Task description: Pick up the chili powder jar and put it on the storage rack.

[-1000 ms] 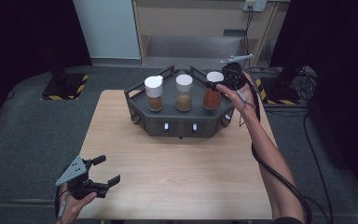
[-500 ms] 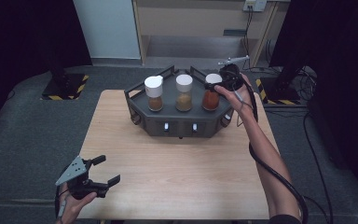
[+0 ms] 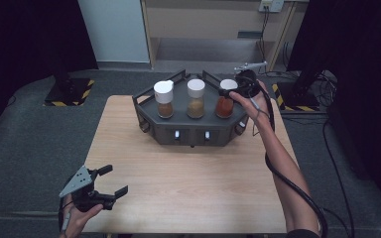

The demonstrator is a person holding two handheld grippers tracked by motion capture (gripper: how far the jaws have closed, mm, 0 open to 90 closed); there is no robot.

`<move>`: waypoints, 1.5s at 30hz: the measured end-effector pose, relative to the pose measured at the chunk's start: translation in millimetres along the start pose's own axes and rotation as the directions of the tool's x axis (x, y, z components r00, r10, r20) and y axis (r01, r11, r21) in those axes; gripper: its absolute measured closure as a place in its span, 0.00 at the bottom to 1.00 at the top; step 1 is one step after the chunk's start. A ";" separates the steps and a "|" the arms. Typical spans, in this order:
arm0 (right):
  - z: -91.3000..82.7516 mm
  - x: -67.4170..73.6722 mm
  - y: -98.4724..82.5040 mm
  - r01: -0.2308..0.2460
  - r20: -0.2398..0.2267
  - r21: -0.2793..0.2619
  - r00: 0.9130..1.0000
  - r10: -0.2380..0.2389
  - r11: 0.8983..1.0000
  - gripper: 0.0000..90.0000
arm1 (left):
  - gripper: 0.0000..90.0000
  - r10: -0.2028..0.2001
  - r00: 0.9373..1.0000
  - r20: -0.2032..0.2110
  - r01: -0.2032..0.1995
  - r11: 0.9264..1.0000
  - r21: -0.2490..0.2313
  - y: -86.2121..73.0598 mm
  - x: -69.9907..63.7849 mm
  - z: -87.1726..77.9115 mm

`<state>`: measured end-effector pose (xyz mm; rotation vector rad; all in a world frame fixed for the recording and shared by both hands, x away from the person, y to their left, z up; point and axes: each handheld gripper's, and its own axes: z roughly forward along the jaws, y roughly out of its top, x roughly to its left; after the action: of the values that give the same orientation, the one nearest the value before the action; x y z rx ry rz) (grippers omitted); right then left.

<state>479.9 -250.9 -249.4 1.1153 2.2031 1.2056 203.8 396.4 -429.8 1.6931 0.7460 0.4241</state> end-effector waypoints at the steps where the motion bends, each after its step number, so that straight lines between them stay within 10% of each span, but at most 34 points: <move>1: -0.4 -1.4 -1.9 -0.006 -0.006 -0.008 1.000 0.006 1.000 0.29 | 0.01 0.000 1.000 0.000 0.000 1.000 0.001 0.1 0.1 0.0; 6: -8.2 -0.8 -7.6 -0.023 -0.005 -0.050 1.000 0.023 0.999 0.10 | 0.01 0.001 1.000 0.000 -0.001 1.000 0.001 0.2 -0.1 0.1; 27: -96.9 12.1 0.0 0.066 -0.106 -0.189 0.990 -0.087 0.980 0.09 | 0.01 0.005 1.000 0.002 -0.005 1.000 0.008 1.2 -0.6 0.9; 45: -145.8 30.4 -48.8 0.121 -0.170 -0.234 0.972 -0.164 0.965 0.09 | 0.01 0.006 1.000 0.003 -0.006 1.000 0.011 1.6 -0.7 1.3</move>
<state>344.4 -317.9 -208.3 0.7668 2.1731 1.5021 204.5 394.8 -428.6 1.7062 0.7425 0.4222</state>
